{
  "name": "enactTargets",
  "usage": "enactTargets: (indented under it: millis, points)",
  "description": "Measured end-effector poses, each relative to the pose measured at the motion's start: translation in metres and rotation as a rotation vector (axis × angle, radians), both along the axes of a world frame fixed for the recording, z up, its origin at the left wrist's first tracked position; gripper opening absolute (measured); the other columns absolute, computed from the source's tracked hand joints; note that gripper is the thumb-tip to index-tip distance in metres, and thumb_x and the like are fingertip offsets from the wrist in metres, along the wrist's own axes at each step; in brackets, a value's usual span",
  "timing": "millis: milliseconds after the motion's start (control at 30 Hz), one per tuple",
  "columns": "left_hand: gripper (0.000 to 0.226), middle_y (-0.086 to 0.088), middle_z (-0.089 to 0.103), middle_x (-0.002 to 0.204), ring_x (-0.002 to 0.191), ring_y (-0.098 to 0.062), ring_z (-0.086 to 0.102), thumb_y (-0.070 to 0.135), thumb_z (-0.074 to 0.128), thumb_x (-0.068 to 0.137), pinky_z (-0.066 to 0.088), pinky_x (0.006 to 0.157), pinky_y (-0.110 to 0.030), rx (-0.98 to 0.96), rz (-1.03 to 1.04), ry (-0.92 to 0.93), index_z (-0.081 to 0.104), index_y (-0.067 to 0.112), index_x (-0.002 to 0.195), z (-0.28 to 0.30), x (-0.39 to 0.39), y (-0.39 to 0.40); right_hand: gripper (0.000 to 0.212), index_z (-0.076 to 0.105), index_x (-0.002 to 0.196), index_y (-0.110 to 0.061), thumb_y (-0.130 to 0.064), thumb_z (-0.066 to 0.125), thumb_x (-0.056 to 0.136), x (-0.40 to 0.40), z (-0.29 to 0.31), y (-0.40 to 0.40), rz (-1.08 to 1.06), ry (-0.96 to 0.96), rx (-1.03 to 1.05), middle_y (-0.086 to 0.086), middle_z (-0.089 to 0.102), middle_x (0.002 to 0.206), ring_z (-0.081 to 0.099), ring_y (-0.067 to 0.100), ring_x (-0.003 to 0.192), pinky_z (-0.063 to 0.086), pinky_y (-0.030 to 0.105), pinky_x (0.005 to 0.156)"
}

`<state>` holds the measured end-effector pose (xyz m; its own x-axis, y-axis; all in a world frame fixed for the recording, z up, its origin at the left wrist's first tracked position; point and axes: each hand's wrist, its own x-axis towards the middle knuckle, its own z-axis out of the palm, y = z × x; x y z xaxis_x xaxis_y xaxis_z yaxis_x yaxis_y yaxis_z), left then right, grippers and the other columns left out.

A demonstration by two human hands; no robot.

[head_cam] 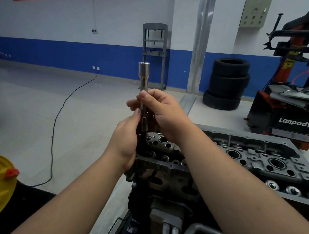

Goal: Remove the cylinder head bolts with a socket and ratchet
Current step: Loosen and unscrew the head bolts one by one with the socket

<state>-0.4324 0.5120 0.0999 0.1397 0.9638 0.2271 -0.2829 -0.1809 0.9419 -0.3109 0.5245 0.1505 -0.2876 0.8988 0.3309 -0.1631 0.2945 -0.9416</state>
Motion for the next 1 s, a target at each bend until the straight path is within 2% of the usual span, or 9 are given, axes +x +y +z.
enactTargets:
  millis: [67,267,367,500,567,700,733,833,1000]
  points:
    - [0.048,-0.004,0.079,0.109,0.107,-0.018,0.073,0.044,0.036,0.109,0.053,0.088,-0.034,0.006,0.031,-0.004,0.082,0.036,0.097,-0.0012,-0.0004,0.0007,0.024,0.066,0.104,-0.013,-0.031,0.050,0.104,0.0010,0.0002,-0.0005,0.032,-0.045,-0.002,0.004,0.075,0.108,0.070,0.016,0.098,0.059,0.034,0.080]
    - [0.034,-0.006,0.079,0.086,0.077,-0.015,0.076,0.039,0.055,0.102,0.058,0.059,-0.024,-0.023,0.084,-0.111,0.077,0.015,0.093,-0.0012,0.0018,0.0028,0.029,0.061,0.116,-0.012,-0.034,0.044,0.106,0.0005,0.0016,-0.0017,0.092,0.009,-0.070,0.005,0.075,0.106,0.071,0.017,0.094,0.058,0.028,0.075]
    - [0.029,-0.005,0.078,0.081,0.073,-0.014,0.076,0.041,0.061,0.094,0.057,0.057,-0.023,-0.001,0.101,-0.127,0.076,0.016,0.090,-0.0011,0.0039,0.0028,0.017,0.055,0.110,-0.012,-0.028,0.054,0.103,-0.0007,0.0004,-0.0001,0.075,0.009,-0.032,0.005,0.076,0.100,0.071,0.018,0.089,0.059,0.029,0.074]
    - [0.028,-0.002,0.076,0.074,0.067,-0.011,0.074,0.032,0.056,0.103,0.056,0.056,-0.021,0.006,0.099,-0.116,0.068,0.008,0.095,-0.0023,0.0036,0.0048,0.012,0.057,0.099,-0.010,-0.022,0.058,0.101,-0.0032,-0.0021,0.0032,-0.005,0.027,0.027,0.007,0.075,0.096,0.069,0.020,0.087,0.058,0.035,0.077]
    - [0.034,-0.001,0.079,0.083,0.077,-0.010,0.076,0.037,0.049,0.106,0.058,0.061,-0.022,0.008,0.075,-0.064,0.070,0.011,0.100,-0.0017,0.0021,0.0049,0.014,0.061,0.099,-0.010,-0.024,0.056,0.102,-0.0042,-0.0019,0.0033,-0.019,0.026,0.023,0.005,0.075,0.097,0.069,0.017,0.085,0.059,0.033,0.074]
    - [0.045,-0.007,0.077,0.115,0.114,-0.021,0.070,0.043,0.034,0.110,0.052,0.098,-0.041,-0.010,-0.007,0.001,0.074,0.021,0.116,-0.0031,-0.0017,0.0051,0.025,0.067,0.104,-0.015,-0.032,0.049,0.105,-0.0016,-0.0005,0.0027,0.001,-0.044,-0.027,-0.002,0.074,0.096,0.069,0.011,0.084,0.058,0.035,0.074]
    - [0.044,-0.008,0.077,0.114,0.114,-0.022,0.071,0.041,0.036,0.110,0.053,0.097,-0.041,-0.009,-0.003,-0.005,0.073,0.019,0.117,-0.0035,-0.0016,0.0052,0.027,0.068,0.106,-0.016,-0.034,0.048,0.105,-0.0003,-0.0004,0.0026,0.022,-0.043,-0.040,-0.002,0.074,0.096,0.068,0.012,0.086,0.057,0.036,0.077]
    - [0.030,-0.006,0.079,0.097,0.092,-0.017,0.077,0.034,0.048,0.107,0.059,0.071,-0.024,0.005,0.028,-0.082,0.073,0.017,0.108,-0.0053,0.0002,0.0065,0.028,0.065,0.113,-0.016,-0.035,0.045,0.106,0.0012,0.0002,0.0011,0.084,-0.010,-0.069,0.000,0.074,0.098,0.068,0.016,0.094,0.056,0.034,0.081]
    - [0.008,0.003,0.076,0.083,0.078,-0.008,0.073,0.025,0.069,0.092,0.057,0.067,-0.021,0.083,0.083,-0.085,0.071,0.019,0.095,-0.0081,0.0011,0.0083,0.011,0.055,0.103,-0.010,-0.019,0.059,0.099,-0.0037,-0.0015,0.0040,0.078,0.095,-0.034,0.007,0.073,0.089,0.069,0.022,0.087,0.054,0.049,0.095]
